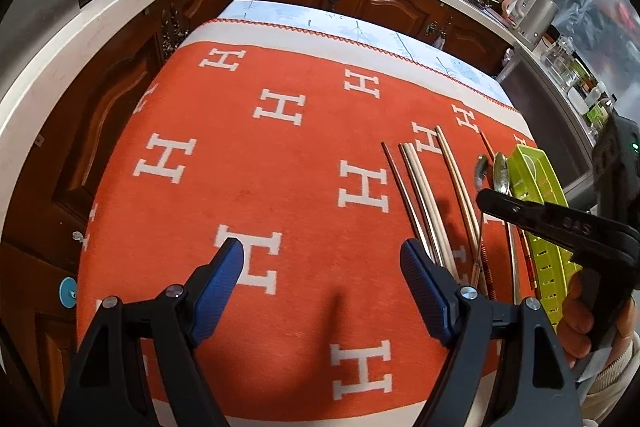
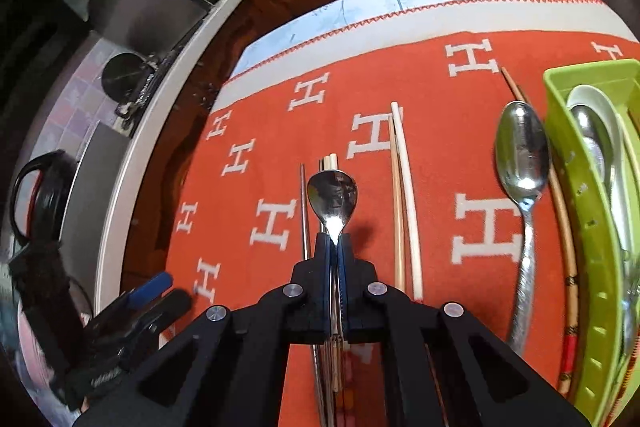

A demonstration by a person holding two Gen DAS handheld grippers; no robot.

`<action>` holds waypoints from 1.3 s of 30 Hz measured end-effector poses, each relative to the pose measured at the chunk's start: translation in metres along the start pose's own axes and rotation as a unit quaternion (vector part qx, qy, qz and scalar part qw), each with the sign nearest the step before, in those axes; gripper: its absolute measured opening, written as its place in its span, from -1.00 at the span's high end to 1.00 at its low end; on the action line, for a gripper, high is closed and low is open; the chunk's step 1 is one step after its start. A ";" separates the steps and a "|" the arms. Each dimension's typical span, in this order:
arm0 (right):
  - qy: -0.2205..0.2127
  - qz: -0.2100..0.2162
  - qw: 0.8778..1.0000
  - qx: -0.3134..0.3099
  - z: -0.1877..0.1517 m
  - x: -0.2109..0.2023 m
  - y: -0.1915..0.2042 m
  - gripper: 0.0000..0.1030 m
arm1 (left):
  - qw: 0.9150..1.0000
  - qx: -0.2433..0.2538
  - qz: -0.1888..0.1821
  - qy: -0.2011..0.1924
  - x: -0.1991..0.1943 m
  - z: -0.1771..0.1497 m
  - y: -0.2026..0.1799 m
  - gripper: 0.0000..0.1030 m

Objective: Organize utensils
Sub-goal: 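Lift small spoon in right tool while left tool grasps a steel chopstick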

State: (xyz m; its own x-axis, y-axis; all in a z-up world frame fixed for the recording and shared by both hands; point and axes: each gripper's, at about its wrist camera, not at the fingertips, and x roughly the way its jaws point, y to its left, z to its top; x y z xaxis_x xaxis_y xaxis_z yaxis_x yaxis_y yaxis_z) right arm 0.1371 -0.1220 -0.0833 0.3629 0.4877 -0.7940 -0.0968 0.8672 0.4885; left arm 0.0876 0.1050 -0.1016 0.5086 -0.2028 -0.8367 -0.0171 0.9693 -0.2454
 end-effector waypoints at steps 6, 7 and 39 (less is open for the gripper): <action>-0.001 0.014 1.000 -0.009 -0.015 -0.024 -0.006 0.93 | 1.000 -0.003 -0.022 0.018 0.008 -0.002 -0.007 -0.53; -0.003 0.017 1.000 -0.011 -0.018 -0.029 -0.008 0.93 | 0.999 -0.004 -0.026 0.022 0.011 -0.003 -0.009 -0.53; -0.026 0.048 0.998 -0.013 -0.046 -0.082 -0.051 0.93 | 0.989 0.072 0.108 0.071 0.080 0.000 -0.097 -0.02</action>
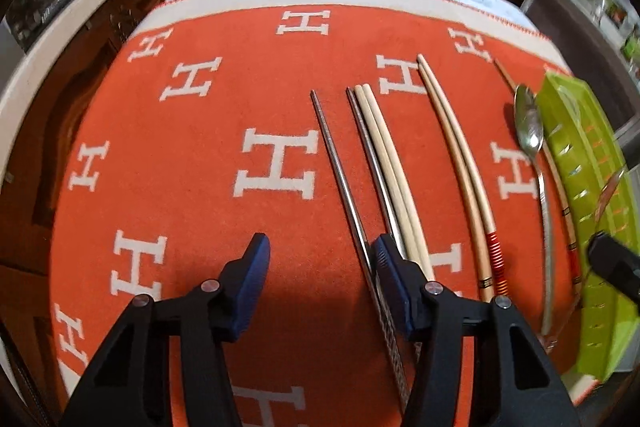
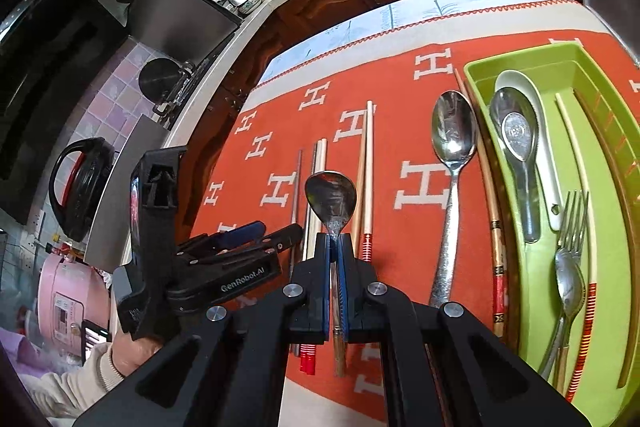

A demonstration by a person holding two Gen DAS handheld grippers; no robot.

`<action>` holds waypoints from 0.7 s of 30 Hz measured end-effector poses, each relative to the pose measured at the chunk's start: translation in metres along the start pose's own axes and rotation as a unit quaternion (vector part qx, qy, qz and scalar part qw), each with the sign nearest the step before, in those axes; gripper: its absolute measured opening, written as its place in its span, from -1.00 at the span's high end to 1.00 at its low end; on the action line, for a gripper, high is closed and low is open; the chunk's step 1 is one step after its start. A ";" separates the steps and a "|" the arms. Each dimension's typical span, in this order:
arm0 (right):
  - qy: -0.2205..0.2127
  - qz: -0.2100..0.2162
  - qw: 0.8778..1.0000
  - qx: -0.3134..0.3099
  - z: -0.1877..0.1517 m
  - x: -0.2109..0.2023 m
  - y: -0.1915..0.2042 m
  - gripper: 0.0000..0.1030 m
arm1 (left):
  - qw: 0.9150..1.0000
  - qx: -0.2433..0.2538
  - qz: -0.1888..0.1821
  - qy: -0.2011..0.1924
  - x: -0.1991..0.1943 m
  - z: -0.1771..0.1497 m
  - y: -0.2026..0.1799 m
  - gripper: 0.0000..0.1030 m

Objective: Organize utensils
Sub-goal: 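Lift small spoon in right tool while left tool grasps a steel chopstick, then carry spoon in right tool into tray while left tool carries chopstick there, open both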

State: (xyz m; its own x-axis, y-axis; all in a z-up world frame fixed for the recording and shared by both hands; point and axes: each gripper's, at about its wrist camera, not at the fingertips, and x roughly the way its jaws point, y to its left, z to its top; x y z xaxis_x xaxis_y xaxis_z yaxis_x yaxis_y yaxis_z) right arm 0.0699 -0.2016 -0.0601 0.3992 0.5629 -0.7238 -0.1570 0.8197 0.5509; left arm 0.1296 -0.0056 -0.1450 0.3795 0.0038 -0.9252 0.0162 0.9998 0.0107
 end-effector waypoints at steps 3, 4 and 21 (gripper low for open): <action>0.000 0.001 1.000 0.004 -0.001 -0.002 -0.004 0.93 | 1.000 0.010 -0.006 -0.007 -0.003 -0.001 -0.007 0.60; -0.001 0.003 1.000 0.005 -0.001 -0.003 -0.006 0.93 | 1.000 0.014 -0.003 -0.009 -0.004 -0.002 -0.010 0.91; -0.038 0.039 0.999 0.007 -0.013 -0.075 -0.008 0.93 | 0.989 -0.023 -0.141 -0.025 -0.074 -0.008 -0.007 0.93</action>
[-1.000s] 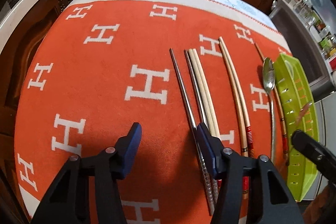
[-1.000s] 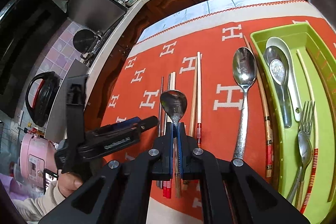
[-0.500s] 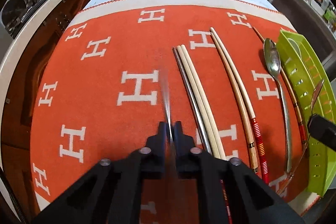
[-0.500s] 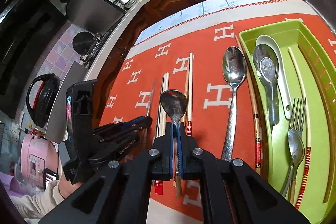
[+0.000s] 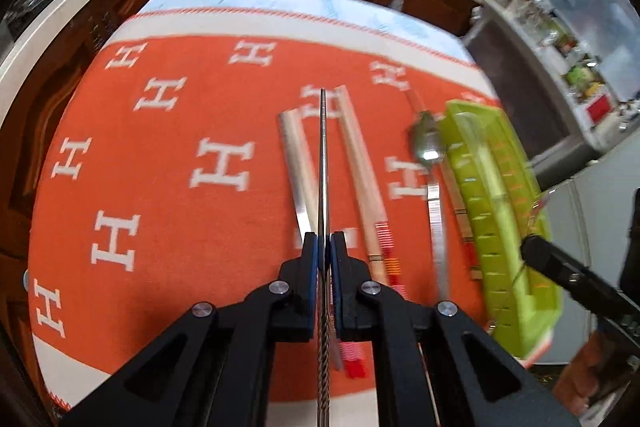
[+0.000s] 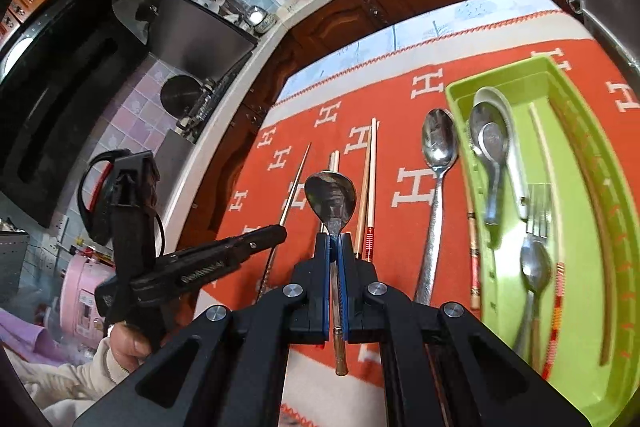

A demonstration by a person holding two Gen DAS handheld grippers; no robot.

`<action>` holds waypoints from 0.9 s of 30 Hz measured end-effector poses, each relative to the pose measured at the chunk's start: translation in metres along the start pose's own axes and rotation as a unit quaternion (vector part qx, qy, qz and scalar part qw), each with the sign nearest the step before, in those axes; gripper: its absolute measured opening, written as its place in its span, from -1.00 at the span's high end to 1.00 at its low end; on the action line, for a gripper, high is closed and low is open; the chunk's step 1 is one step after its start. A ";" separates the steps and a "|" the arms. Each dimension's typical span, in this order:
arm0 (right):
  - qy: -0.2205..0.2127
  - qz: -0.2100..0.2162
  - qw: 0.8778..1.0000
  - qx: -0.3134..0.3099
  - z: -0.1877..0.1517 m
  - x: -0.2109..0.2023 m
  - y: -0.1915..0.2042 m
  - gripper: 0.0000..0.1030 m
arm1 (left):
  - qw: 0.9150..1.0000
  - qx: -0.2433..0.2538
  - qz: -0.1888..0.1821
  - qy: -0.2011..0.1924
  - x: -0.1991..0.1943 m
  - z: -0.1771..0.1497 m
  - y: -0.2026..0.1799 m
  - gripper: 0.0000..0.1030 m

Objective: Organize utensils
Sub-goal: 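Carry spoon in right tool into tray while left tool carries chopstick there, open both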

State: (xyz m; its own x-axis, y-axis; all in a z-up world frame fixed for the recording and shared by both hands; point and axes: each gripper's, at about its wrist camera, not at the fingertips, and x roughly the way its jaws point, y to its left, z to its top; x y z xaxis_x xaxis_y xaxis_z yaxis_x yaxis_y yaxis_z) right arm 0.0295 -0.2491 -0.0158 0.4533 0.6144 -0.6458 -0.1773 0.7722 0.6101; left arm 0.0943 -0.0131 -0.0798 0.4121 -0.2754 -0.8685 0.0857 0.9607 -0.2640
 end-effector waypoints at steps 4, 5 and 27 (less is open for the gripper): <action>-0.024 -0.020 1.000 -0.001 -0.001 -0.045 -0.003 0.93 | 0.999 0.025 -0.038 -0.015 -0.018 0.008 -0.033 0.93; -0.032 -0.032 0.999 -0.003 -0.001 -0.057 -0.005 0.93 | 0.998 0.032 -0.048 -0.017 -0.021 0.011 -0.042 0.93; 0.027 -0.163 0.986 0.036 0.001 -0.087 -0.089 0.93 | 0.989 0.030 -0.135 0.052 0.050 0.032 -0.161 0.93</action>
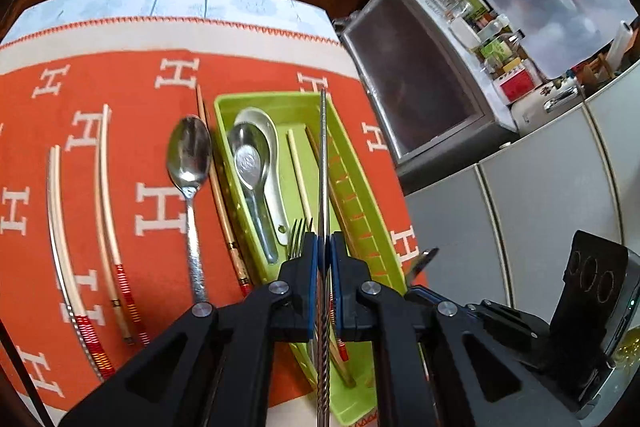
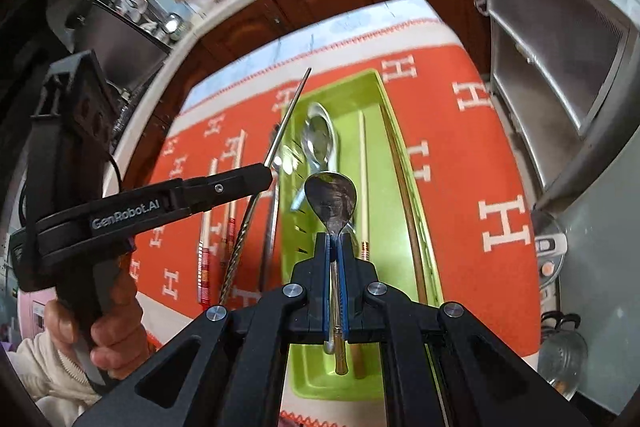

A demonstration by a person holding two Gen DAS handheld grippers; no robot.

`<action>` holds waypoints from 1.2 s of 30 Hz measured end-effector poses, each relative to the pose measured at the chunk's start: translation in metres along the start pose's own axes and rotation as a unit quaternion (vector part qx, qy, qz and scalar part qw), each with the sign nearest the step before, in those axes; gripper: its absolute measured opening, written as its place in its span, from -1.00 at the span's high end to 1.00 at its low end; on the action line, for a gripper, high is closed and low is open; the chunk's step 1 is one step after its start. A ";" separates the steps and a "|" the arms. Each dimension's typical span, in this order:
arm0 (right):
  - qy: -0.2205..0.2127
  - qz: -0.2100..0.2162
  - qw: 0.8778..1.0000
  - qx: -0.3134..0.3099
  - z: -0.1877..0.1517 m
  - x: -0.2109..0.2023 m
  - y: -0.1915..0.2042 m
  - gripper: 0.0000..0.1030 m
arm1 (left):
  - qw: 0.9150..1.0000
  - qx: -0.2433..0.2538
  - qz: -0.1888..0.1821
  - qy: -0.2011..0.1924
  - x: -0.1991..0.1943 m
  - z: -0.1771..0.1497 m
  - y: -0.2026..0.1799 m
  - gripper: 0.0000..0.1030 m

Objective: Organize utensils
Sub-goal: 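Carry spoon in right tool into tray while left tool carries chopstick there, open both, then lift both open tools away from the green tray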

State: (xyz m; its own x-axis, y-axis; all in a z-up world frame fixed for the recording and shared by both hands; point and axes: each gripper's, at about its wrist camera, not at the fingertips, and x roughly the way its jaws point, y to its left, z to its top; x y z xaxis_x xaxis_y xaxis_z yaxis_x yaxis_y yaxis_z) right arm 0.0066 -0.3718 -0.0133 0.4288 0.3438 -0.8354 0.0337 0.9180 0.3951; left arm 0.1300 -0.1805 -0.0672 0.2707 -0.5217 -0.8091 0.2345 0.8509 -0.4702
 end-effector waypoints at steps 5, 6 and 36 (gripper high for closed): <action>0.034 0.011 0.999 0.009 0.001 0.033 0.001 0.93 | 1.000 -0.005 0.000 0.011 0.015 -0.003 -0.005 0.93; 0.049 0.018 0.999 0.013 -0.001 0.042 -0.001 0.93 | 1.000 -0.007 -0.001 0.010 0.014 -0.003 -0.005 0.93; -0.016 -0.047 0.998 0.049 -0.014 0.013 -0.013 0.62 | 0.999 0.016 0.042 0.026 0.018 -0.007 -0.003 0.44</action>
State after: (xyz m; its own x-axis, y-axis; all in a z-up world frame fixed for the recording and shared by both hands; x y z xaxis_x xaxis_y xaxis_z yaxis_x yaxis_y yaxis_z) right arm -0.0008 -0.3768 -0.0349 0.4479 0.2484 -0.8589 0.1635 0.9217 0.3519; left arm 0.1275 -0.1917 -0.0827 0.2412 -0.4436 -0.8632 0.2424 0.8888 -0.3890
